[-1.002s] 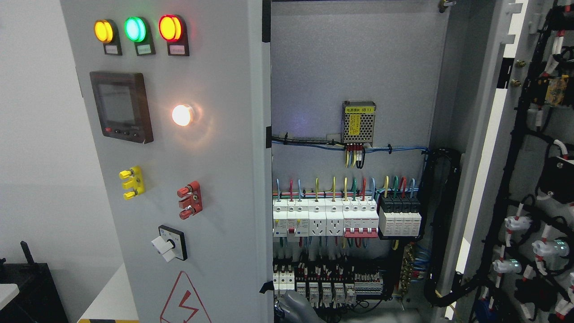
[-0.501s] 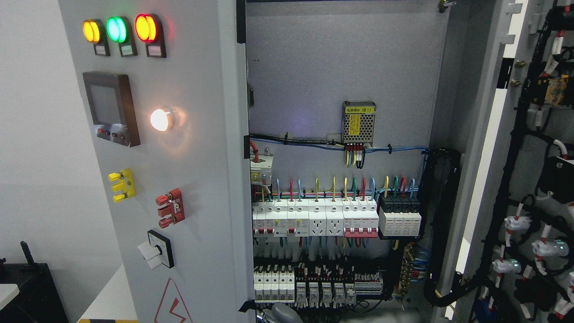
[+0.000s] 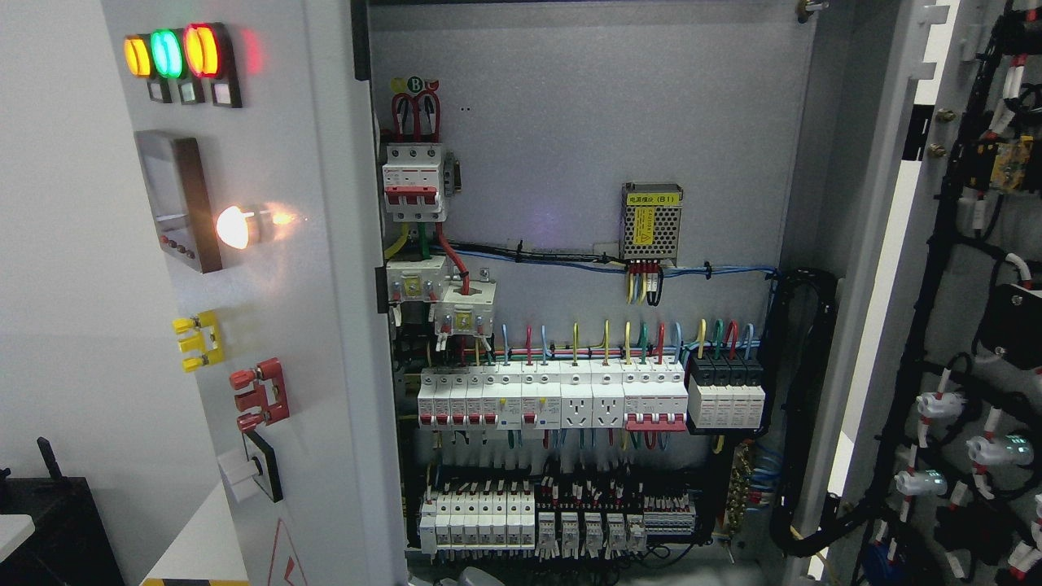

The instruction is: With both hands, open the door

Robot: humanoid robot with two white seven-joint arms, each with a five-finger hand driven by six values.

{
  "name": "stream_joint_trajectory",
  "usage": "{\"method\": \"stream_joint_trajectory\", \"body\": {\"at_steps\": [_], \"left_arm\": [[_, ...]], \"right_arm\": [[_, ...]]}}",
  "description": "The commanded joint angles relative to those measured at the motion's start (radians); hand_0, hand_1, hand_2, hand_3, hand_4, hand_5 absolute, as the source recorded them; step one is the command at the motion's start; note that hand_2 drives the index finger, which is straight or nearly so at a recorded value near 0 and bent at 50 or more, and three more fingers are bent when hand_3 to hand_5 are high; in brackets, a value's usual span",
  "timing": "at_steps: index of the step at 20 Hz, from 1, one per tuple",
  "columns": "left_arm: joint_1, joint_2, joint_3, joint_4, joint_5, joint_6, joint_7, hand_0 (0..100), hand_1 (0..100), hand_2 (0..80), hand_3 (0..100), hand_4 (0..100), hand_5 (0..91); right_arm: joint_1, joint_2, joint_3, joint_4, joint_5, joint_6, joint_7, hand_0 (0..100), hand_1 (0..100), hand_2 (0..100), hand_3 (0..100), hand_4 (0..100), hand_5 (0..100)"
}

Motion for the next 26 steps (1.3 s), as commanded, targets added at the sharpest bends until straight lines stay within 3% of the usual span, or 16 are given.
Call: {"method": "stream_joint_trajectory", "body": {"at_steps": [1, 11, 14, 17, 26], "left_arm": [[0.0, 0.0, 0.0, 0.0, 0.0, 0.001, 0.0, 0, 0, 0.0, 0, 3, 0.0], [0.0, 0.0, 0.0, 0.0, 0.0, 0.001, 0.0, 0, 0, 0.0, 0, 3, 0.0], [0.0, 0.0, 0.0, 0.0, 0.0, 0.001, 0.0, 0, 0, 0.0, 0, 3, 0.0], [0.0, 0.0, 0.0, 0.0, 0.0, 0.001, 0.0, 0, 0, 0.0, 0, 3, 0.0], [0.0, 0.0, 0.0, 0.0, 0.0, 0.001, 0.0, 0, 0, 0.0, 0, 3, 0.0]], "right_arm": [[-0.002, 0.043, 0.045, -0.014, 0.0, 0.002, 0.001, 0, 0, 0, 0, 0, 0], [-0.006, 0.073, 0.084, -0.012, 0.001, 0.004, 0.002, 0, 0, 0, 0, 0, 0], [-0.009, 0.076, 0.085, -0.007, 0.001, 0.063, 0.001, 0, 0, 0, 0, 0, 0], [-0.011, 0.076, 0.087, -0.007, 0.001, 0.074, 0.001, 0, 0, 0, 0, 0, 0], [-0.035, 0.131, 0.095, -0.007, 0.003, 0.079, 0.001, 0, 0, 0, 0, 0, 0]]}}
